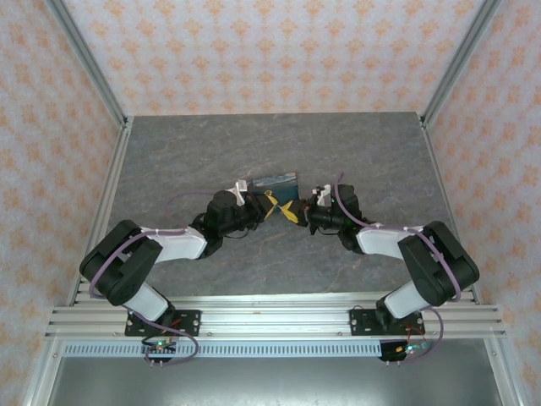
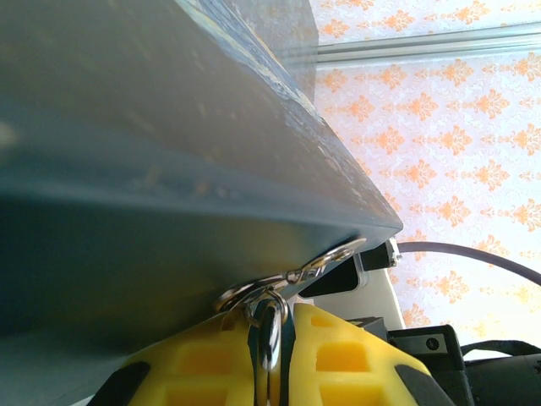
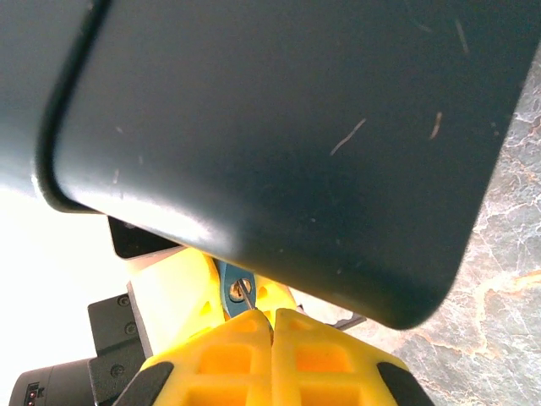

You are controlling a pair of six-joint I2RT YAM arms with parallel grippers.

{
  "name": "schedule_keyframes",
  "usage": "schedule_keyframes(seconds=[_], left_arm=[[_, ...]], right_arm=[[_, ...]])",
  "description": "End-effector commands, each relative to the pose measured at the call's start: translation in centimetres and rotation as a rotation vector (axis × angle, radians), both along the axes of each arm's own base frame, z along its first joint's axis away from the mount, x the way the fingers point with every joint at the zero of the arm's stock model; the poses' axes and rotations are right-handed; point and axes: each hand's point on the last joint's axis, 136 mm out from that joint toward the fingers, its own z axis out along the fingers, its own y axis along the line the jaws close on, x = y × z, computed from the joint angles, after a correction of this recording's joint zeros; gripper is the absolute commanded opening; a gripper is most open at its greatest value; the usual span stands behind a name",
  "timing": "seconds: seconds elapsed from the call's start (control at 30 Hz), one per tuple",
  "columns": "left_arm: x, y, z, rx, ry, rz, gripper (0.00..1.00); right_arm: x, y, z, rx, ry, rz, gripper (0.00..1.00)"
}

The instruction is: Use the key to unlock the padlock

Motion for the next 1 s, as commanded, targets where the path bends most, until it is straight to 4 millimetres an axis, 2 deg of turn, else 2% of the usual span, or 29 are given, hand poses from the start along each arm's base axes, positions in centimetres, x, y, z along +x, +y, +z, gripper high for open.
schedule_keyframes(seconds=[0.0,0.33,0.57,0.97], left_arm=[[-3.4,-3.8,3.0,-0.052,-0.042,-0.209,0.0],[-3.1,-3.1,1.4,0.038,-0.032,-0.158,0.0],[-3.0,-2.7,1.2,0.093,-0.046,-0.135,0.0],[-2.2,-1.5,1.8,0.078,-0.026,-0.029,0.0]], right_arm=[[2.3,1.0,4.0,0.046,-0.138,-0.034,0.0],[2.3,0.5,0.7,-0.101,-0.182,0.058,0.0],[2.9,0.5,0.1,-0.129,-0.208,0.08,0.0],[3.6,0.8,-0.5,-0.113,-0.177,0.066,0.0]])
